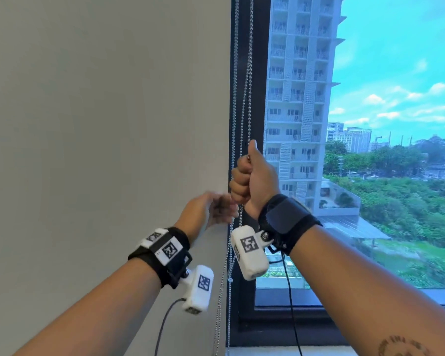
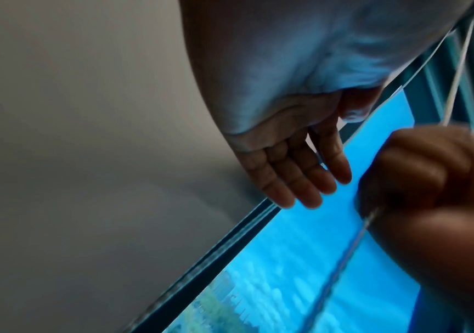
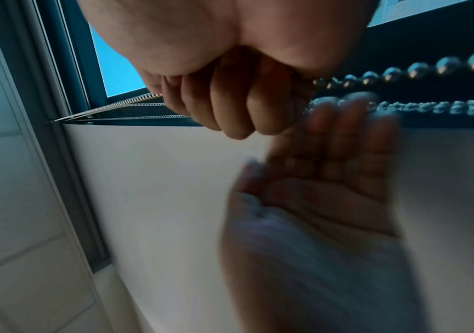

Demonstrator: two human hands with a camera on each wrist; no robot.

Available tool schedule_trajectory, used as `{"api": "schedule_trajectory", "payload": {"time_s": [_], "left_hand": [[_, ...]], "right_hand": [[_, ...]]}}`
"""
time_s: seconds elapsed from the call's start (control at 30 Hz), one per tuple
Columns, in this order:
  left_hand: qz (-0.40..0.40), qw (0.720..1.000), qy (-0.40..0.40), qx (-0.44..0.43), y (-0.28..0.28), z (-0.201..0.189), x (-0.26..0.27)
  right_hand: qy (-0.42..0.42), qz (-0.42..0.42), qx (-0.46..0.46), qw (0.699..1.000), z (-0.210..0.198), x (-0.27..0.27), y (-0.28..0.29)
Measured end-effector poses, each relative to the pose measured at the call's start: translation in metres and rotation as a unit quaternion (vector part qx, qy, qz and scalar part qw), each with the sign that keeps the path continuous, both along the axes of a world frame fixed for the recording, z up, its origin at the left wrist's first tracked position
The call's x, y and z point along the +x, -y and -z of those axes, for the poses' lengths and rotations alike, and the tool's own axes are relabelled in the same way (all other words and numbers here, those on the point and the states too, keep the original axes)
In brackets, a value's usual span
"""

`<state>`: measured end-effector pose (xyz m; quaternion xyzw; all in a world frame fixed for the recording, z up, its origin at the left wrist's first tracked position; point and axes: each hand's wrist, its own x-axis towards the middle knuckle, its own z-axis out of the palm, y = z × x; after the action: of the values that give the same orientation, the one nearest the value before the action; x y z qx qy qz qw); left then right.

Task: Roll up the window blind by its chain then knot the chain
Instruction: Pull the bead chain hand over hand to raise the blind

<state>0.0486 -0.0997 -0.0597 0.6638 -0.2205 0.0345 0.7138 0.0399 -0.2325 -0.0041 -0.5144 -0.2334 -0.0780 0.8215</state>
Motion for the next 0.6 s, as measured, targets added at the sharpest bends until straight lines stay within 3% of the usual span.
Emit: {"api": "schedule_trajectory", "payload": {"time_s": [0.17,0.27,0.6], "left_hand": [[0.019,0.994,0.100,0.034,0.002,-0.066,-0.005],[0.025,0.992,0.121,0.037,0.013,-0.091,-0.009],[0.075,0.991,0.090,-0.067,0.037,-0.103,-0.018]], "right_hand": [[-0.012,0.000,-0.019,1.000,0.020,-0.002,-0.006],[-0.038,-0.012,-0.015,0.999,0.029,-0.002,-0.008],[-0.065,-0.030,-0.032,0.997,0.050,-0.003,-0.008]]}}
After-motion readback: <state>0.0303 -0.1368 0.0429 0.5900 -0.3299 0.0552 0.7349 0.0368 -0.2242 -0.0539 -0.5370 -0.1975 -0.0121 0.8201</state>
